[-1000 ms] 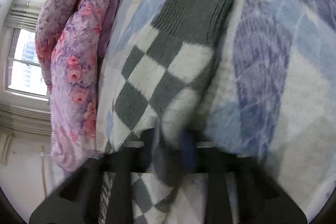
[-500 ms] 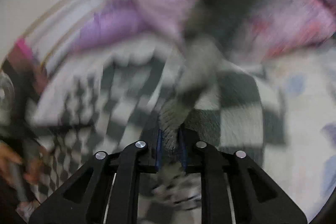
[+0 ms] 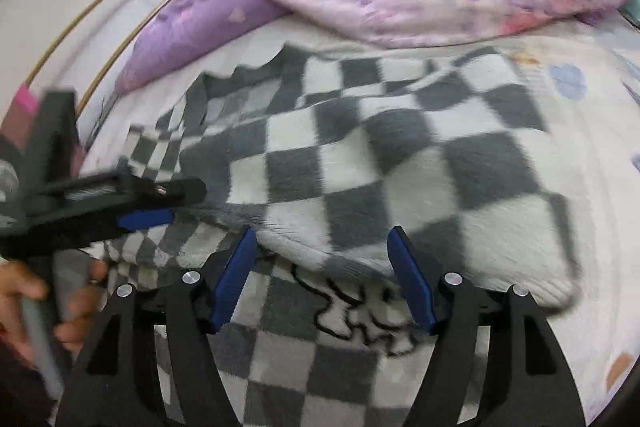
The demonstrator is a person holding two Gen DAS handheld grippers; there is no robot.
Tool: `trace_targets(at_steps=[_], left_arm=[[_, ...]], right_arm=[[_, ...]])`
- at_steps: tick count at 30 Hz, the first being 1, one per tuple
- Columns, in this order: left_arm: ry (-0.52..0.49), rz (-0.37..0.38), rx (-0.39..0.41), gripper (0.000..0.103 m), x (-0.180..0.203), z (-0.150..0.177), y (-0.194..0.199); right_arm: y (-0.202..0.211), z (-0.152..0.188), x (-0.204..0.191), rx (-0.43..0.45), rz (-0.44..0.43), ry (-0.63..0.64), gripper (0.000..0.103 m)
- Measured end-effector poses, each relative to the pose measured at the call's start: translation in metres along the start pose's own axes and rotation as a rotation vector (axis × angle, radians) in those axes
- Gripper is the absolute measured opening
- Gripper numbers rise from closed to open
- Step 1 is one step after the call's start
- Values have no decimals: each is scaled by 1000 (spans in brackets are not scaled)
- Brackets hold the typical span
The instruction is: Fold large clothes
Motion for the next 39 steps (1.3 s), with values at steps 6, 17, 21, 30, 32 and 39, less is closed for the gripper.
trace_targets(at_steps=[6,17,21,30,32,39], left_arm=[[-44,-60,32,46,3,-6,-4],[-5,-15,3,34,-15,-16,-10],[-69,-8,93,13,-7,-14,14],[-55,74,305,13,-61,-46,137],[-38,43,313,13,-82,-55,145],[44,-67,264,13,-147,-68,118]], right_arm=[[33,22,32,26,72,-79,66],[55,38,52,18,165,-167,70],[53,41,59,0,205,-199,71],[41,22,26,17,162,-167,71],[32,14,15,22,123,-169,71],[-23,-11,-8,-59,56,-105,37]])
Point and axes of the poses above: each gripper's, at about its wrist camera, not at the fingertips, and y roughly against the way its jaws point, x to its right, z to its underside, the point moved 1 cm from there along -y, roughly the way its jaws point, and after that the axes turned 15 degrees about y, right-handed, at the moved point
